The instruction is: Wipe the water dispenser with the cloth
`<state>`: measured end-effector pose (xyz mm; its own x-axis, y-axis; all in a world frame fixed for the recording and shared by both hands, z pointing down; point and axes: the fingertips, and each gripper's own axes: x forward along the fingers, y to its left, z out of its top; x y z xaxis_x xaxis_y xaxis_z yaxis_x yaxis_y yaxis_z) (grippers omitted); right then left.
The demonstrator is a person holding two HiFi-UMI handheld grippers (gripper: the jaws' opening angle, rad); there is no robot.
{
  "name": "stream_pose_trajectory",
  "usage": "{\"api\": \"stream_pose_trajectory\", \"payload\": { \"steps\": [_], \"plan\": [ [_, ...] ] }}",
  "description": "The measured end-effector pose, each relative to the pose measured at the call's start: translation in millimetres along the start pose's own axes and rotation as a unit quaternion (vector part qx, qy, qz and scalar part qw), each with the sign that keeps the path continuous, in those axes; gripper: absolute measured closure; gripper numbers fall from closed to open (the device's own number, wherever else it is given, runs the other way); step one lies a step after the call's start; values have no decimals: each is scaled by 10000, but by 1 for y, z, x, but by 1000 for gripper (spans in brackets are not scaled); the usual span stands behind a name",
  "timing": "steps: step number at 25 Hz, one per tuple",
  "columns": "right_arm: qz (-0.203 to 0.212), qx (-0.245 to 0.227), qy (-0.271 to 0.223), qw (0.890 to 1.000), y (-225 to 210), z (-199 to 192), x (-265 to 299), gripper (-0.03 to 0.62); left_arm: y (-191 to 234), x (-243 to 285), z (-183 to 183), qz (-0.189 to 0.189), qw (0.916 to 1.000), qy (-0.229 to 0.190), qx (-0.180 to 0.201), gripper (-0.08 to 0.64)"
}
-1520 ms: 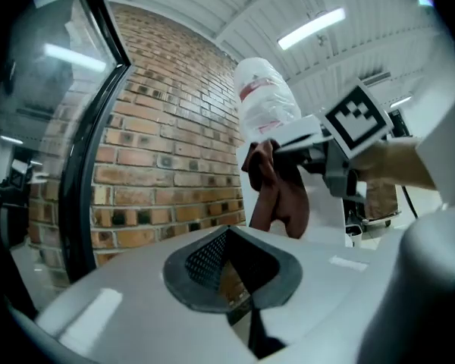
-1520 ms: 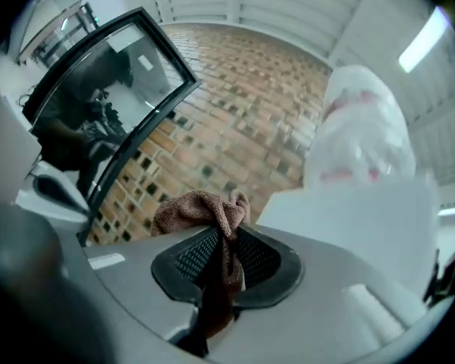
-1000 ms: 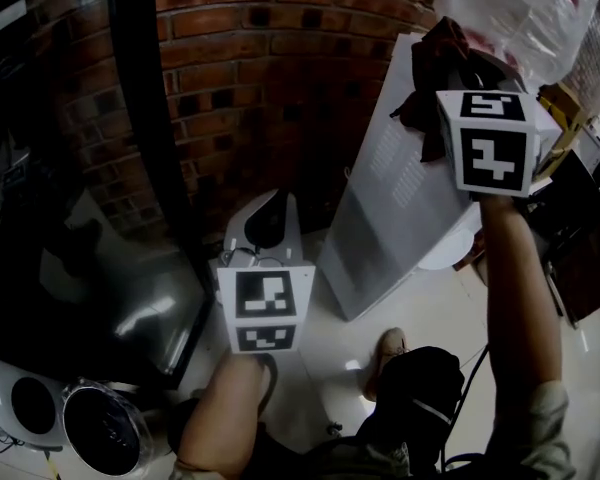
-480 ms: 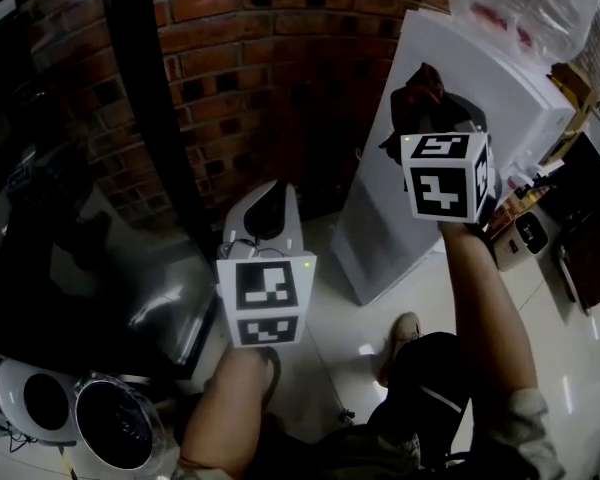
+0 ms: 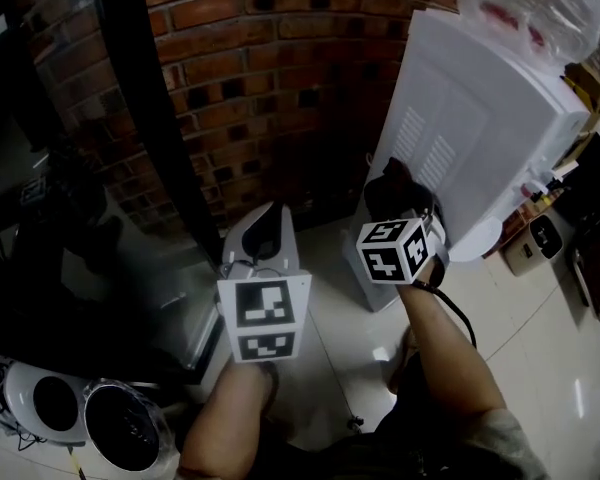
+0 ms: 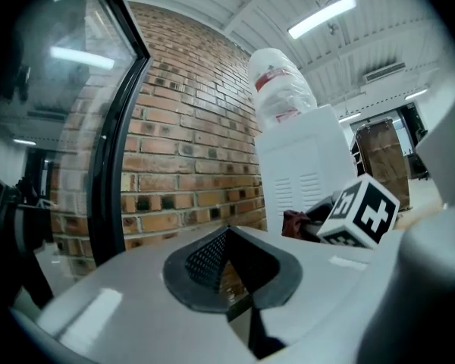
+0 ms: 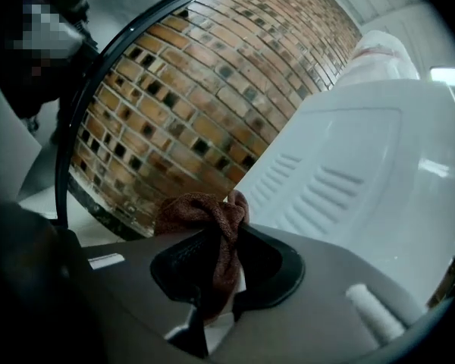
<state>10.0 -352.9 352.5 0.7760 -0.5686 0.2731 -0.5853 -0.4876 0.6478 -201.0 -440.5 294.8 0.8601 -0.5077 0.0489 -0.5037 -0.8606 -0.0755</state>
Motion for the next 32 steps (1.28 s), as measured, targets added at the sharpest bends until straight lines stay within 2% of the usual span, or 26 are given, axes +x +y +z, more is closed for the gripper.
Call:
{"api": "stream_pose_trajectory", "payload": {
  "steps": [7,11,15,25,32],
  "plan": [
    [405,148,738,9963,66,-80,34,518,0,4,-24,28,9993,336,184,560],
    [590,268,1016,9927,90,-103,52,518,0,11,-41,1,9982,573,147,560],
    [666,286,1288,9890,110,-128,66,518,-3,15,-45,-34,9980,615,169,560],
    [908,-263,1836,9784,171,-189,78,518,2,15,-55,-53,9972,720,183,560],
    [1050,-508,2182,9689,189,-222,82,518,13,15,-67,-32,9962,866,123,560]
  ]
}}
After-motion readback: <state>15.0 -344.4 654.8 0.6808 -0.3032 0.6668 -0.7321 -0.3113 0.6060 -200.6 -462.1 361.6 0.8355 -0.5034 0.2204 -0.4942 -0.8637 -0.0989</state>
